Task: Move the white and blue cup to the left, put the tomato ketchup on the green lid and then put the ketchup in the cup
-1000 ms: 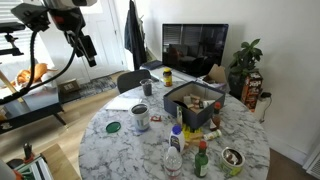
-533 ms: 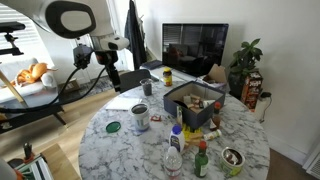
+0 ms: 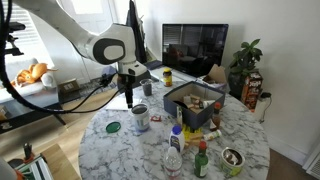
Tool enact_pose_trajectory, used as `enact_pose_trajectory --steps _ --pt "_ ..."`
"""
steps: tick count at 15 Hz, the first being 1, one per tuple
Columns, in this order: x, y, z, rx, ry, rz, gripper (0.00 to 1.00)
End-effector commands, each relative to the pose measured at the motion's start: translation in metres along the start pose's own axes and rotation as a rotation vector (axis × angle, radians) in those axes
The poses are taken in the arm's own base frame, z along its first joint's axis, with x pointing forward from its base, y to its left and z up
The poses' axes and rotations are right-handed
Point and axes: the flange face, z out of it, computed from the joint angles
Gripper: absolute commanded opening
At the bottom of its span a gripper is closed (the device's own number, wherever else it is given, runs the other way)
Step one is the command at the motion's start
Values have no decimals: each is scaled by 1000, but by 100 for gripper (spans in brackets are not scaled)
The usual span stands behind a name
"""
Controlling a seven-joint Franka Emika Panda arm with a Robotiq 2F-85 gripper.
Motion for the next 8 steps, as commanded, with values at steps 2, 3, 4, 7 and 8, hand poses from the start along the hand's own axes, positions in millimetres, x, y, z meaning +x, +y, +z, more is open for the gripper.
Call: enact_pose_trajectory --steps 2,3,4,7,8 --pt "31 -5 36 -43 0 41 100" --pt "36 -4 40 -46 -9 35 100" --pt "40 -2 46 -55 -17 28 100" --pt "46 0 60 -52 -58 -16 100" --pt "47 0 65 -52 -66 -33 100"
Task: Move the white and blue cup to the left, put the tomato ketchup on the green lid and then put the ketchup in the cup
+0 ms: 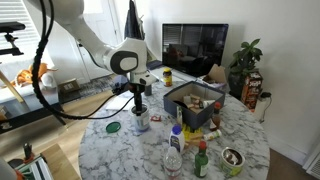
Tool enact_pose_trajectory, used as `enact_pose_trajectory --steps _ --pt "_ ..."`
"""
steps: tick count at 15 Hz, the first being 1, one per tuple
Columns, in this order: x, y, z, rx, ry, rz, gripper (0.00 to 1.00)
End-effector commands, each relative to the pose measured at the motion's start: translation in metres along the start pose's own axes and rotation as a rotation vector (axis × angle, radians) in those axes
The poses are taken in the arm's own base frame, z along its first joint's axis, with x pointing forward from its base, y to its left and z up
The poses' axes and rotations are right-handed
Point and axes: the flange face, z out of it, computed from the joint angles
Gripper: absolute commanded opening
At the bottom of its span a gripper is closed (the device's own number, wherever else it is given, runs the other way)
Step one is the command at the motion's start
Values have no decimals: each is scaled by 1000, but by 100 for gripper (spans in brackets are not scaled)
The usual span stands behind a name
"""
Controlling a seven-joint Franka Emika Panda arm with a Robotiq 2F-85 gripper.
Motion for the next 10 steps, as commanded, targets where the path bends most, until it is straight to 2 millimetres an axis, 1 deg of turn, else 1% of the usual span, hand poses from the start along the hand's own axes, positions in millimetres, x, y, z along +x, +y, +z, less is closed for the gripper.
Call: enact_pose_trajectory --steps 1,2,3,4,5,6,8,9,10 --pt "8 -4 20 -7 -28 -61 100" --pt "9 -5 24 -10 -36 -74 100" --pt "9 -4 28 -16 -42 -82 95" --pt "10 -4 30 -15 -45 -90 83" --pt "11 -3 34 -20 -50 -94 73" --pt "12 -3 35 -19 -52 -99 70" --pt "14 -3 39 -20 -58 -107 54" --pt "14 -4 41 -21 -61 -112 45" --pt "15 -5 42 -21 -64 -118 38"
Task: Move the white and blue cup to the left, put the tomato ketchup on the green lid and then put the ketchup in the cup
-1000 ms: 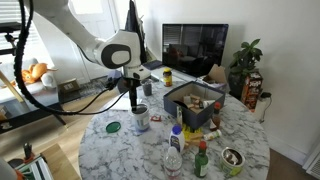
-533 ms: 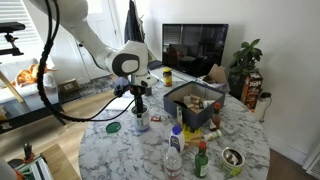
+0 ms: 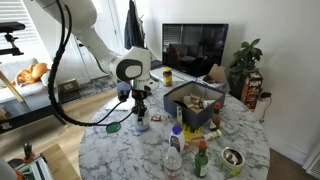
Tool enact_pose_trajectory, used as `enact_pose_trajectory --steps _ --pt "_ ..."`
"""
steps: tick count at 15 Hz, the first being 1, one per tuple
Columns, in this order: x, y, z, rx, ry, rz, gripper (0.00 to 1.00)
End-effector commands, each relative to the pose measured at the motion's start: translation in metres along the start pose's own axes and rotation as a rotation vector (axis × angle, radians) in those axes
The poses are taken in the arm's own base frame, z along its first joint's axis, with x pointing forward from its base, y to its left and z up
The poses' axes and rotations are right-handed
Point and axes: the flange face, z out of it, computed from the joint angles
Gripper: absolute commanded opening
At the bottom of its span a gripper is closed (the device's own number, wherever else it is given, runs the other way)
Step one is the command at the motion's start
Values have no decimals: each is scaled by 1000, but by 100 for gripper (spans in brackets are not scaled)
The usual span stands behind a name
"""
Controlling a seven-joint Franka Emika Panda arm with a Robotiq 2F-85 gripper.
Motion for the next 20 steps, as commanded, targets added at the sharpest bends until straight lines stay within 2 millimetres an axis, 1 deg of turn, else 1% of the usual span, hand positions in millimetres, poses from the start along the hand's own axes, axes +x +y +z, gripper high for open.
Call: enact_pose_trajectory --steps 1,2,5,7,9,11,13,15,17,18,20 --pt "4 -4 9 8 -17 -25 31" --pt "4 -6 9 13 -22 -31 22" --pt "2 -11 8 32 -28 -48 1" --pt "2 -17 1 54 -18 -61 0" --pt "-1 -28 -7 81 -18 -87 2" --pt "-9 -46 -16 96 -21 -130 2" --pt "-19 -69 -21 115 -38 -179 2" --pt "-30 -95 -20 114 -62 -222 2" --pt "-37 -116 -17 110 -72 -244 2" --pt "-40 -124 -16 103 -73 -254 2" --pt "-41 -135 -10 89 -71 -259 2"
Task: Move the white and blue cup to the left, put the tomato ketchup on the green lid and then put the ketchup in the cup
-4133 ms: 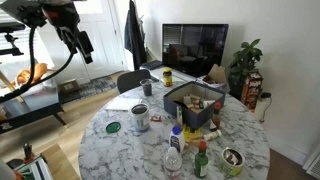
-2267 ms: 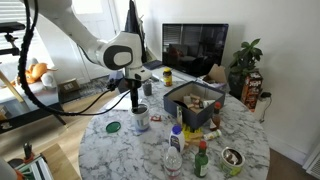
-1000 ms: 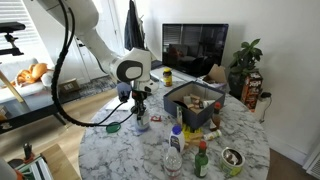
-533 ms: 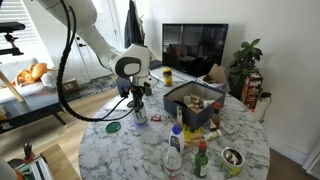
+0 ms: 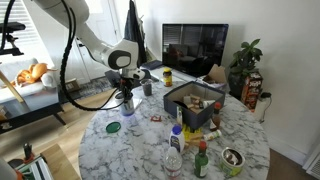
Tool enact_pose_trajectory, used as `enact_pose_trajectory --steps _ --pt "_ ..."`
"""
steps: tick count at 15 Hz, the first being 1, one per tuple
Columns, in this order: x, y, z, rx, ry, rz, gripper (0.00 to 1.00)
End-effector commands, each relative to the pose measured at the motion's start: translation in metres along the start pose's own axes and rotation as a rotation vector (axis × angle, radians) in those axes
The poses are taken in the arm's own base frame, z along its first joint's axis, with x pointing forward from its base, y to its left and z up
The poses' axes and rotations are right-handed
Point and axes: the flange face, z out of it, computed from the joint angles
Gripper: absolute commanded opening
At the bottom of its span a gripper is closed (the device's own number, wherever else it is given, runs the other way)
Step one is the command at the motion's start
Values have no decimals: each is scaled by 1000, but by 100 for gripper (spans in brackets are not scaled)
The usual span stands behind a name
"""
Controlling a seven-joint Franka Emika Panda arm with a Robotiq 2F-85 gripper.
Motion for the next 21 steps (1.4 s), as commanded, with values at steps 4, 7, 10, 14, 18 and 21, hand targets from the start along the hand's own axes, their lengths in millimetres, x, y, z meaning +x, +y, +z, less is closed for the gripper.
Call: enact_pose_trajectory --steps 4,7,10,14,18,21 --pt "13 -20 26 -22 -28 10 2" --pt "17 -19 33 -25 -36 23 17" --pt "21 -19 38 -27 -40 35 46" --pt "22 -17 30 -19 -49 42 77" --pt "17 -6 -17 16 -20 71 100" --pt "31 21 -57 27 72 200 100"
